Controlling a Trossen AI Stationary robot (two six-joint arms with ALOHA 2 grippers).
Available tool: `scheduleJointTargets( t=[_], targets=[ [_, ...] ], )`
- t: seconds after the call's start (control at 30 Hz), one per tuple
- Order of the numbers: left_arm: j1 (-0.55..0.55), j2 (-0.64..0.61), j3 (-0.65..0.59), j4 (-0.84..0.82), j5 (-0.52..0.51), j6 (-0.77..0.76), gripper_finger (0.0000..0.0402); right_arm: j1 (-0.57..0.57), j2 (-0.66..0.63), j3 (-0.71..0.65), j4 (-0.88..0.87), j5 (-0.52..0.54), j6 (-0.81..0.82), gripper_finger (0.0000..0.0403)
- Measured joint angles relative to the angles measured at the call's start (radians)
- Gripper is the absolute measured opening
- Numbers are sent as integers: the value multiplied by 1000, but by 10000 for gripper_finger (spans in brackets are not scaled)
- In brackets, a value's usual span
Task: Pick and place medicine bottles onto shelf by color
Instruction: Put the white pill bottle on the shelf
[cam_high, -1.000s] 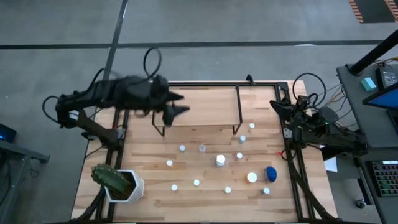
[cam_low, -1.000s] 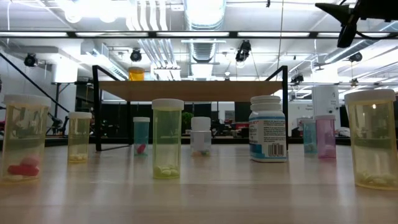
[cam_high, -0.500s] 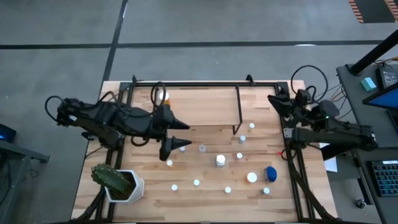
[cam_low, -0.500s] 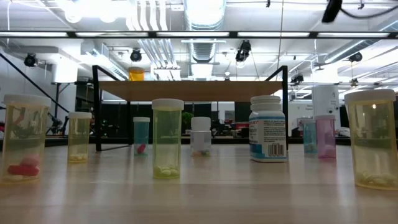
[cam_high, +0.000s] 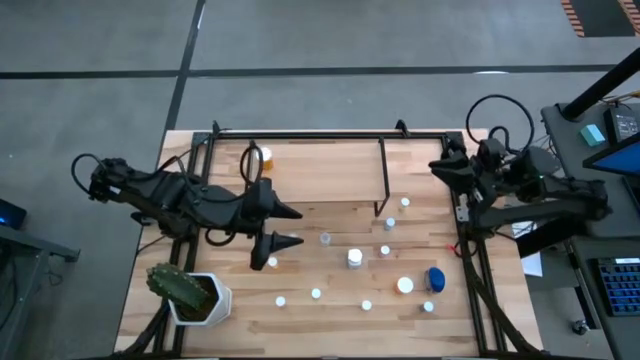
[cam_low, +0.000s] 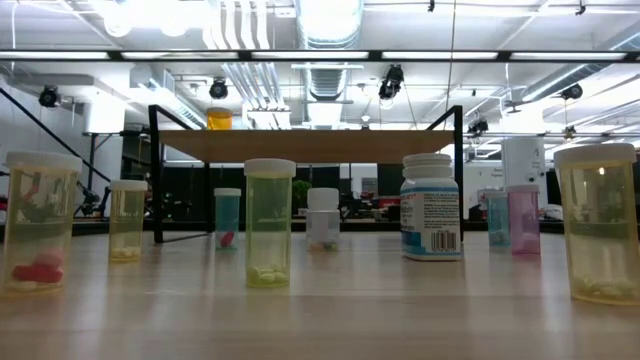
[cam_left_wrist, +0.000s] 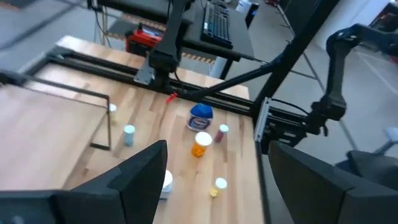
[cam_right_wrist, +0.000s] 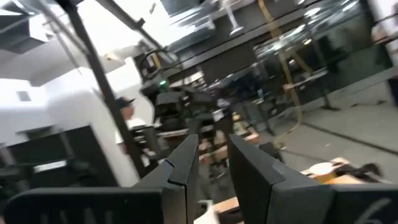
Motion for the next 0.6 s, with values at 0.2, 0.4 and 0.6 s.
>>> scheduleJointTargets(
  t=[0.2,0.4,0.6],
  targets=[
    [-19,-7,-14,32,-19,87,264,191,135,93,-2,120,-11,70],
    [-31,-76,-115,146,-19,130,264,354,279,252,-104,248,-15,70],
    [-30,-146,-229,297,-21,133,264,460,447,467,-377,332,75,67]
  ],
)
